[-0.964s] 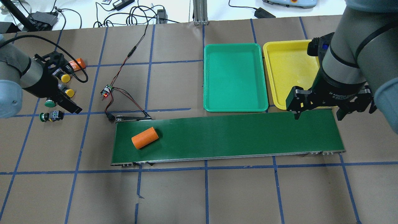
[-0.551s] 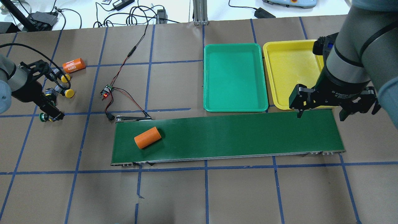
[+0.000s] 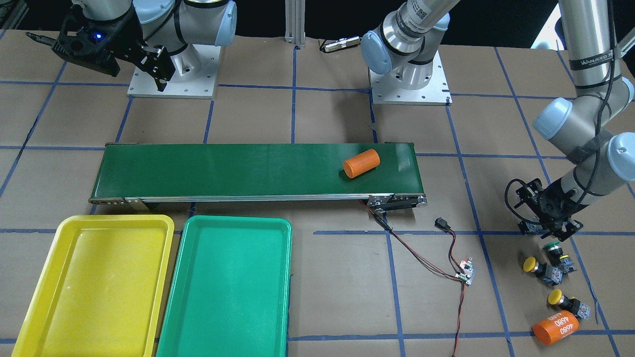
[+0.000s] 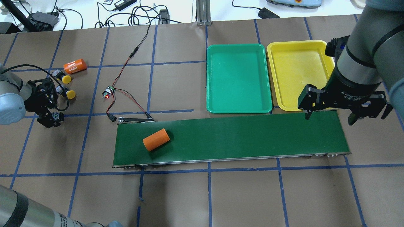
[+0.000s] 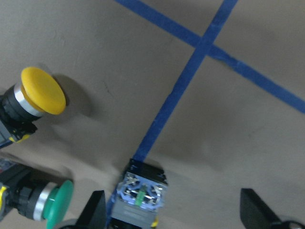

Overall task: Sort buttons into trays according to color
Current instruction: 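Return the left gripper to the pile and grasp a green-cap button, then place the green-cap button on the conveyor with the left gripper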

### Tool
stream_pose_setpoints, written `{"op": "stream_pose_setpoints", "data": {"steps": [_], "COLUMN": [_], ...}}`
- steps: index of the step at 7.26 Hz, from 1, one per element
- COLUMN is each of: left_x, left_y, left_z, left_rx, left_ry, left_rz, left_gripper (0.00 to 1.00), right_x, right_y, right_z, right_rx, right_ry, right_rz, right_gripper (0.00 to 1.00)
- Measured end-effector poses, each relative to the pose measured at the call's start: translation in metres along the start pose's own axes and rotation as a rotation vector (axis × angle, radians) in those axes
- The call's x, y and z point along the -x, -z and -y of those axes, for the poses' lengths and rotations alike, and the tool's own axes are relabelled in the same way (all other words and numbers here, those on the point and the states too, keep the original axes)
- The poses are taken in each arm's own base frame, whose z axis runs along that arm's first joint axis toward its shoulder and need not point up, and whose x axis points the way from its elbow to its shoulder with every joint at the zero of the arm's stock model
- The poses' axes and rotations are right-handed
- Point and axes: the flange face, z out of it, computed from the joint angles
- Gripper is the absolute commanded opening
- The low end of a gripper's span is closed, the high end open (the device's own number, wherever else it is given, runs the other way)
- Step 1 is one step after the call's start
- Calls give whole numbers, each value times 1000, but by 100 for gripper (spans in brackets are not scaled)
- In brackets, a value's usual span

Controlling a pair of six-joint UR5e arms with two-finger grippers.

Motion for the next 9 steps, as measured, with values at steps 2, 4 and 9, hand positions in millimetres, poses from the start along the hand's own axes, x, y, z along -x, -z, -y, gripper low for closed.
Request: {"op": "stream_pose_setpoints", "data": {"steps": [2, 4, 9], "left_x": [3, 2, -78], "left_y": [-18, -18, 57], "left_z": [-2, -1, 97], "left_rx": [0, 3, -6], "left_ry": [-15, -32, -23], "left_rz": [-12, -7, 38], "left_gripper": [1, 0, 0], "right_x": [1, 10, 15], "right_y": [-2, 1, 8], "right_z": [-3, -9, -17], "right_rx": [9, 29, 3], "right_ry": [7, 14, 180], "right_rz": [9, 111, 159], "right_gripper": [100, 100, 100]}}
